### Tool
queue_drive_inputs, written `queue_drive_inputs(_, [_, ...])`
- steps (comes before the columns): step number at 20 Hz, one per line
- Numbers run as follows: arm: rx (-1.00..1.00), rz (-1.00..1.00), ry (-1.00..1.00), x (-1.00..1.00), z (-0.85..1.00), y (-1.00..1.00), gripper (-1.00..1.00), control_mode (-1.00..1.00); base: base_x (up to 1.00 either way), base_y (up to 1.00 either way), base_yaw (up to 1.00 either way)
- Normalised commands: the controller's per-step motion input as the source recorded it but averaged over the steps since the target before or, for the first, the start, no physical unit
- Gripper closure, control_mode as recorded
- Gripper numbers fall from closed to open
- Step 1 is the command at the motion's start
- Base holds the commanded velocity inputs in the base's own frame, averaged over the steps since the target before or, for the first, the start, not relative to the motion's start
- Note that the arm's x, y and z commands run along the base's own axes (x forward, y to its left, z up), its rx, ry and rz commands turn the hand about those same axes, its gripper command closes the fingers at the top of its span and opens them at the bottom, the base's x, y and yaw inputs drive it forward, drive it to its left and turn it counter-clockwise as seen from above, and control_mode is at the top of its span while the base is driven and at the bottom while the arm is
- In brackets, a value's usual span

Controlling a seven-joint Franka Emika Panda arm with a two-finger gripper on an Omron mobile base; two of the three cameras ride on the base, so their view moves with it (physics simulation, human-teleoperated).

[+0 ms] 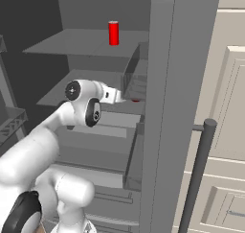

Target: Open the fridge, grab two sodas, and place both sodas inside the bowl with ice on the dining counter.

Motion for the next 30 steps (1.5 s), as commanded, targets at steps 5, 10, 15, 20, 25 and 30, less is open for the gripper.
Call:
queue_drive_inputs(5, [0.02, -0.04, 0.06, 0.34, 0.0, -0.08, -1.0, -1.0, 0.0, 0.0, 0.0])
queue_drive_inputs(10, [0.0, -0.03, 0.02, 0.32, 0.0, -0.12, -1.0, -1.0, 0.0, 0.0, 0.0])
queue_drive_inputs(15, [0.0, -0.02, 0.02, 0.3, 0.0, -0.14, -1.0, -1.0, 0.0, 0.0, 0.0])
queue_drive_inputs(20, [0.0, -0.01, 0.02, 0.28, 0.0, -0.18, -1.0, -1.0, 0.0, 0.0, 0.0])
queue_drive_inputs(25, [0.0, -0.01, 0.02, 0.26, 0.0, -0.19, -1.0, -1.0, 0.0, 0.0, 0.0])
queue_drive_inputs(30, [0.0, 0.0, 0.04, 0.2, -0.06, -0.13, -1.0, -1.0, 0.0, 0.0, 0.0])
